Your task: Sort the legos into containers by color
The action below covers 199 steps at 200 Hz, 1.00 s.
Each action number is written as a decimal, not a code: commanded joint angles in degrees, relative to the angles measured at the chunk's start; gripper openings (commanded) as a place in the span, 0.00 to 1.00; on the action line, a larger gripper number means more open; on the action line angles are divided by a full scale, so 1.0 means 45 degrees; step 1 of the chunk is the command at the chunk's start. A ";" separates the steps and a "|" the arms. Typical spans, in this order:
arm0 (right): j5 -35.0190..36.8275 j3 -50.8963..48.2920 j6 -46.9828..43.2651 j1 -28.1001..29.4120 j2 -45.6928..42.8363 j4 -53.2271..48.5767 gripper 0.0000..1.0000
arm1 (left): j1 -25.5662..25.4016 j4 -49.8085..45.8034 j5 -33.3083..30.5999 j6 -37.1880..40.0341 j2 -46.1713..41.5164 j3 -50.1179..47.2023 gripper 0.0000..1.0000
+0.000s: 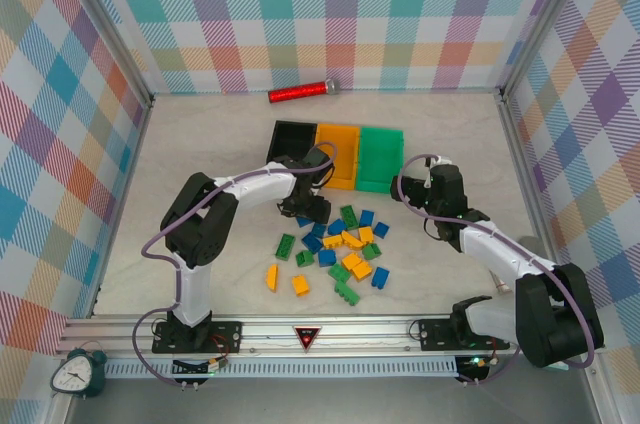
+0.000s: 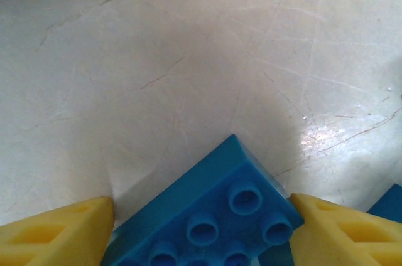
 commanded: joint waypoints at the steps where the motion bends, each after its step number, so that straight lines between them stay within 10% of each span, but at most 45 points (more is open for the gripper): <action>1: 0.0056 0.0317 -0.0188 0.0094 0.0098 -0.0079 0.99 | -0.0258 -0.0120 0.0007 -0.0178 -0.0863 -0.0176 0.66; 115: -0.0009 0.0353 -0.0126 0.0115 0.0098 -0.0177 0.99 | 0.1031 -0.2092 -0.1331 0.0698 -0.2366 0.2470 0.67; 199: -0.0163 0.0461 -0.0066 0.0125 0.0347 -0.0149 0.99 | 0.1012 -0.0608 0.0569 -0.1307 -0.3348 -0.2370 0.87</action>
